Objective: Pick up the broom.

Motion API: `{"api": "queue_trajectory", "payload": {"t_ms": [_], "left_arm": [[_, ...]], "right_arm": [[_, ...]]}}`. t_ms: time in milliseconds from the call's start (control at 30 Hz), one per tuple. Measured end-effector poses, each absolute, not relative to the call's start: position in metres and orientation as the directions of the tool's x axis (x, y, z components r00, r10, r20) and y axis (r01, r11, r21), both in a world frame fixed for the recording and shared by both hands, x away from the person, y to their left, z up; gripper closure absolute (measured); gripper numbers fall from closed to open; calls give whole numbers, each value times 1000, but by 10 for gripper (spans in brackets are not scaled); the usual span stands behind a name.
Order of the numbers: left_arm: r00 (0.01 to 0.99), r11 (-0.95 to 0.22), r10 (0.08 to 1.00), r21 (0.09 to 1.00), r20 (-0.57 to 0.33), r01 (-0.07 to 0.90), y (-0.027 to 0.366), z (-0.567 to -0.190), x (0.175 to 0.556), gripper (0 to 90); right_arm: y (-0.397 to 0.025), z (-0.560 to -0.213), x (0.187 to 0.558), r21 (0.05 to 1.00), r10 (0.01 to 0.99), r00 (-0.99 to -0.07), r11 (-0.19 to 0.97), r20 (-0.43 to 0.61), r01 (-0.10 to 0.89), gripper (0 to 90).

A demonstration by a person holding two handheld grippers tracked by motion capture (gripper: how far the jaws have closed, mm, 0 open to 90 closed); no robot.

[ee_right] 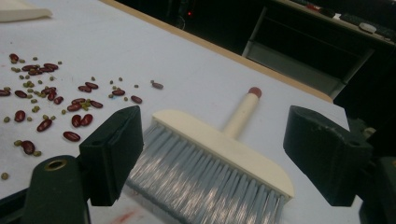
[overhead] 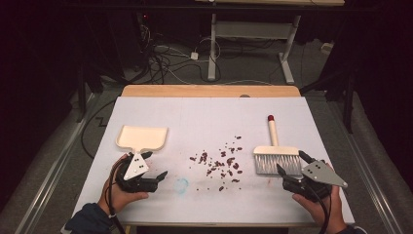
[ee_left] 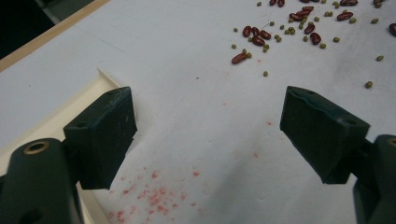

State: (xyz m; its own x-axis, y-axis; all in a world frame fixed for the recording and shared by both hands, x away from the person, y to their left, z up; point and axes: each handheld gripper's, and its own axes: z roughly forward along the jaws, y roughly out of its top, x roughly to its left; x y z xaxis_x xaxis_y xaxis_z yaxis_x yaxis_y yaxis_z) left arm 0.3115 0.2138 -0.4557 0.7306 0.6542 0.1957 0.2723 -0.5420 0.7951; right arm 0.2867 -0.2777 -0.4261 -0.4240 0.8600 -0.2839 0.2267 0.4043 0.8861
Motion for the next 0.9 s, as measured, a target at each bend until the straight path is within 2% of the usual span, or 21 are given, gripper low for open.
{"api": "queue_trajectory", "payload": {"t_ms": [300, 533, 600, 700, 800, 900], "left_arm": [[727, -555, 653, 787, 211, 271, 215, -457, 308, 186], [727, -565, 651, 780, 220, 269, 214, -457, 307, 187], [729, -581, 643, 768, 232, 268, 214, -458, 307, 198], [729, -578, 645, 769, 227, 273, 214, -458, 306, 199], [726, -574, 649, 771, 225, 275, 215, -458, 306, 199], [726, -575, 650, 770, 225, 276, 215, -459, 306, 199]], "right_arm": [[-275, -425, 294, 866, 846, -454, 426, -279, 261, 200], [-276, -416, 316, 853, 862, -417, 429, -288, 298, 193], [-279, -408, 331, 841, 888, -378, 401, -261, 362, 205], [-280, -401, 348, 827, 892, -386, 391, -234, 403, 242], [-278, -395, 369, 808, 903, -363, 384, -229, 447, 217], [-277, -394, 394, 780, 924, -343, 338, -170, 526, 194]]}}
